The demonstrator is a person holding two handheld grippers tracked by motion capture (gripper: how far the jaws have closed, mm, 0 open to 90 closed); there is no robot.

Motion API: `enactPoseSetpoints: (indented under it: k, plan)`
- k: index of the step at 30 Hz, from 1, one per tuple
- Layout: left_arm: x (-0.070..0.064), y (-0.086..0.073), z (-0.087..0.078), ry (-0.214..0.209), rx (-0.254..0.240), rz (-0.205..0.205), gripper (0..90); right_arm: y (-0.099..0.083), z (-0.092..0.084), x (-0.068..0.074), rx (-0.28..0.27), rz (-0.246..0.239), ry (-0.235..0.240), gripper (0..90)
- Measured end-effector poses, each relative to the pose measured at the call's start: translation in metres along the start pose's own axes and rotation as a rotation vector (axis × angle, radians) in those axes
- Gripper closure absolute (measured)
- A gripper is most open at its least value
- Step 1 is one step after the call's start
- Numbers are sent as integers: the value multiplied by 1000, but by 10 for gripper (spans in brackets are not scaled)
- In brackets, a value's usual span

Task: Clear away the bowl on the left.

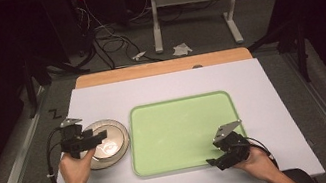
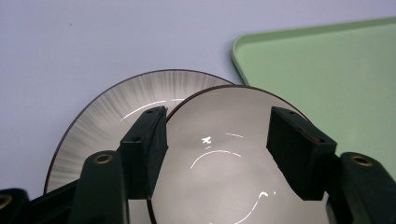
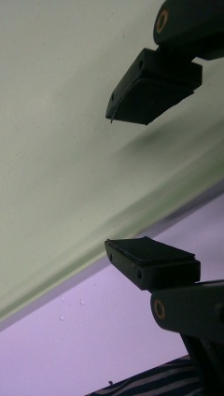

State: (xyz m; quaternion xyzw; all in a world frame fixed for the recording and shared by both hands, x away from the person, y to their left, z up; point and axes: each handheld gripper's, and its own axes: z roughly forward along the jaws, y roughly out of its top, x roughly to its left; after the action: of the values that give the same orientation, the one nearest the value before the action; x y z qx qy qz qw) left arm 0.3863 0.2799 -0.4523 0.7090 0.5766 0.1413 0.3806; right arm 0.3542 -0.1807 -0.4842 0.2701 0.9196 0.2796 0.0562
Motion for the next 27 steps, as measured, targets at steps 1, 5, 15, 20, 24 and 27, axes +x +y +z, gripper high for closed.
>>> enactPoseSetpoints:
  k: [1, 5, 15, 20, 24, 27]
  plan:
    - [0, 0, -1, 2, -5, -1, 383, 0, 0, 0, 0, 0, 0, 331]
    - [4, 0, -2, 6, -19, -14, 385, 0, 0, 0, -1, 0, 0, 331]
    - [18, -2, 8, 10, 68, -95, 409, 0, 1, 0, 5, -2, -1, 332]
    - [20, -4, 16, 4, 125, -113, 459, 0, 1, 1, 9, 1, -1, 331]
    - [19, -4, 21, 12, 156, -104, 493, 0, 2, 1, 9, -6, 2, 331]
    - [19, -5, 24, 24, 182, -101, 528, 0, 2, 1, 11, -5, 2, 331]
